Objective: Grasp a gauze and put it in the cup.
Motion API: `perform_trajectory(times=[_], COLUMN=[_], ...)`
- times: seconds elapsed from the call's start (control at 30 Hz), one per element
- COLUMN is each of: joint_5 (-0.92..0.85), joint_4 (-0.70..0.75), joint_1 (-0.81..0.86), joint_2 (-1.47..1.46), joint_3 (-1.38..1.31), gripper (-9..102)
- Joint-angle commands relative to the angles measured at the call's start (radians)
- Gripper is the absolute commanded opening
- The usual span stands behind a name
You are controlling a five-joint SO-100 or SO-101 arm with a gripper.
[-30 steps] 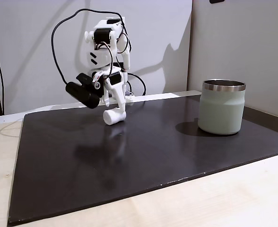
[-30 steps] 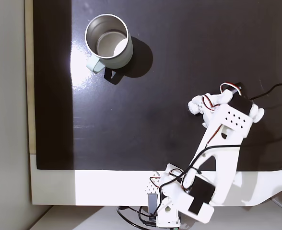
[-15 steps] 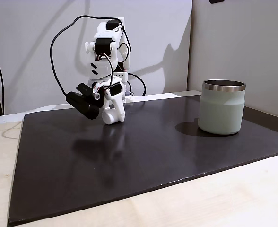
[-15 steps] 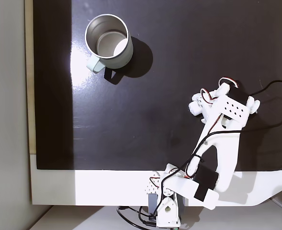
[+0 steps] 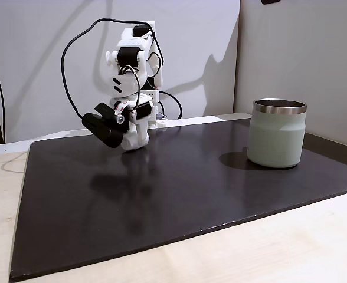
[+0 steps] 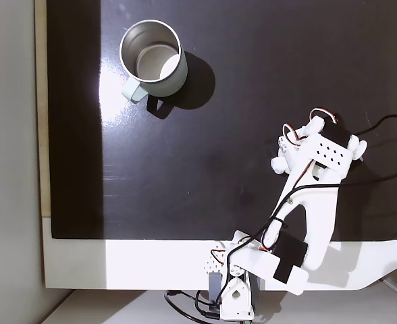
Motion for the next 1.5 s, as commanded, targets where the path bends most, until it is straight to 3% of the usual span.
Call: perform_trajectory(times=[0.0, 0.3, 0.57, 0.87, 1.07, 1.47], joint_5=[0.021, 0.126, 0.227, 0.489, 0.681, 0.828], joint_4=[0.061, 0.333, 0.345, 0.344, 0.347, 0.322], joint_1=[-0.018, -0.100, -0.163, -0.333, -0.463, -0.707], joint_2=[0.115, 0.304, 0.423, 0.219, -0.028, -0.443], joint_3=[-0.087, -0.344, -0.437, -0.699, -1.052, -1.721], gripper=[0, 0, 0, 0, 0, 0])
